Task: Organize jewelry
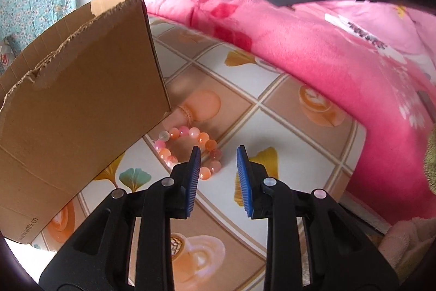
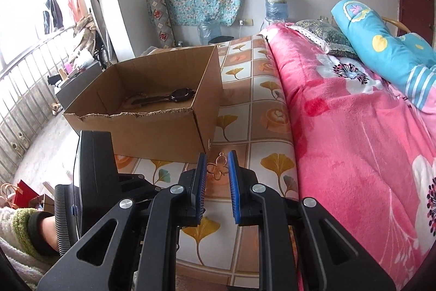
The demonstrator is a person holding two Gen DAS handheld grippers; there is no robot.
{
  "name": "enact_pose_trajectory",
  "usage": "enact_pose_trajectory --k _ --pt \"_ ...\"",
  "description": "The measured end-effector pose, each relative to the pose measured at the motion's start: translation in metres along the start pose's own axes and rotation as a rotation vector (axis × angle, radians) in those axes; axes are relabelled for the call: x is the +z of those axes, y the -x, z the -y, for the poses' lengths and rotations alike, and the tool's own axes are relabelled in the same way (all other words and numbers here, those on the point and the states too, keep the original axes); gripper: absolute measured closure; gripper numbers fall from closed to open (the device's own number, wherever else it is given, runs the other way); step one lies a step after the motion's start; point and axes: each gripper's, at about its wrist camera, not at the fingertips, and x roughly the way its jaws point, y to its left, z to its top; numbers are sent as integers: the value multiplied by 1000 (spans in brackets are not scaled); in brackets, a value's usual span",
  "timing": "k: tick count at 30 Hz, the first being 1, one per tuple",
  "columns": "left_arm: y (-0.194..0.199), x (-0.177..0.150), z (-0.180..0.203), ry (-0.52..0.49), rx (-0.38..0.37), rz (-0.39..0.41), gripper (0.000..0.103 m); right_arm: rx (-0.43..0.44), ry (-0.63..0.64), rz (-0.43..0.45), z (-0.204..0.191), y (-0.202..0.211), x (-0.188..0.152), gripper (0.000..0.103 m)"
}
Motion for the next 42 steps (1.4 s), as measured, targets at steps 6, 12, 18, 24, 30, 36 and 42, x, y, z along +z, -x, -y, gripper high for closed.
enact_pose_trajectory --k 6,12,18,24,30,36,42 --pt "-2 0 -6 23 -6 -1 95 10 -30 14 5 6 -1 87" --pt "31 11 -27 118 -37 80 95 24 -33 45 3 15 8 87" --pt "92 30 -62 232 -116 193 95 87 -19 97 -5 20 36 87" --pt "143 54 -97 304 -197 280 95 178 43 155 -23 16 81 87" --pt "140 87 -152 399 -240 244 95 267 118 116 -38 -18 126 87" --pt "58 106 -205 543 -355 34 95 278 141 50 -43 -61 156 87" --pt "-9 103 -220 596 -342 -152 91 298 147 -83 -49 -107 167 87"
